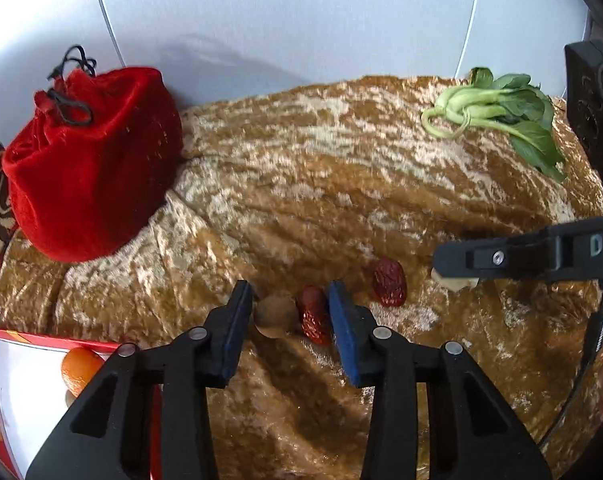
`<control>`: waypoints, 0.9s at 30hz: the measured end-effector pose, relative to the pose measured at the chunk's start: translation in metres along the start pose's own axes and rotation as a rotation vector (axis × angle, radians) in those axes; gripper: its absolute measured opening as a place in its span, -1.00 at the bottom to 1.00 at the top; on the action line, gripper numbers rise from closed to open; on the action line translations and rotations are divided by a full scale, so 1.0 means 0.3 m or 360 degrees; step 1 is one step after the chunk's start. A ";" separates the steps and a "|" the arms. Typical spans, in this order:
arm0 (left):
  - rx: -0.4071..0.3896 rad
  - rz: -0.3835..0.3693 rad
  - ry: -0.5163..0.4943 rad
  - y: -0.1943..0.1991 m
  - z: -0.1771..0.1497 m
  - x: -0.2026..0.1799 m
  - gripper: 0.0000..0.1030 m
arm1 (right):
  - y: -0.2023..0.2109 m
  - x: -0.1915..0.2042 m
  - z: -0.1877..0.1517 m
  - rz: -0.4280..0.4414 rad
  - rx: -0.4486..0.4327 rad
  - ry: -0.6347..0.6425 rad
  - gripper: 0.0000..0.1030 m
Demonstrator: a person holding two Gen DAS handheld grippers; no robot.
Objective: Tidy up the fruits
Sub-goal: 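Grasp a white cube with the right tool while the left tool approaches a nut, then grasp a brown round nut with the left tool while the right tool holds the cube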
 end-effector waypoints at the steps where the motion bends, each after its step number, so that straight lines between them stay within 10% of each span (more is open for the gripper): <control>1: 0.0014 0.0004 -0.0010 -0.006 -0.005 0.000 -0.30 | 0.001 -0.002 0.001 0.0001 0.0000 -0.0003 -0.43; 24: 0.0037 -0.0137 -0.0294 0.082 -0.075 -0.084 -0.30 | -0.014 -0.020 -0.021 -0.0013 0.0047 -0.0033 -0.43; 27: 0.0020 -0.0130 -0.0291 0.101 -0.067 -0.070 -0.01 | -0.016 -0.022 -0.022 -0.0013 0.0056 -0.0035 -0.43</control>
Point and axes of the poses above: each gripper's, at about its wrist camera, not at the fingertips, and y roughly against the way its jaws point, x to its left, z to its top, the point moved 8 cm from there along -y, roughly the way its jaws point, and after that the axes turned 8 degrees about -y, right-handed, at the moved point
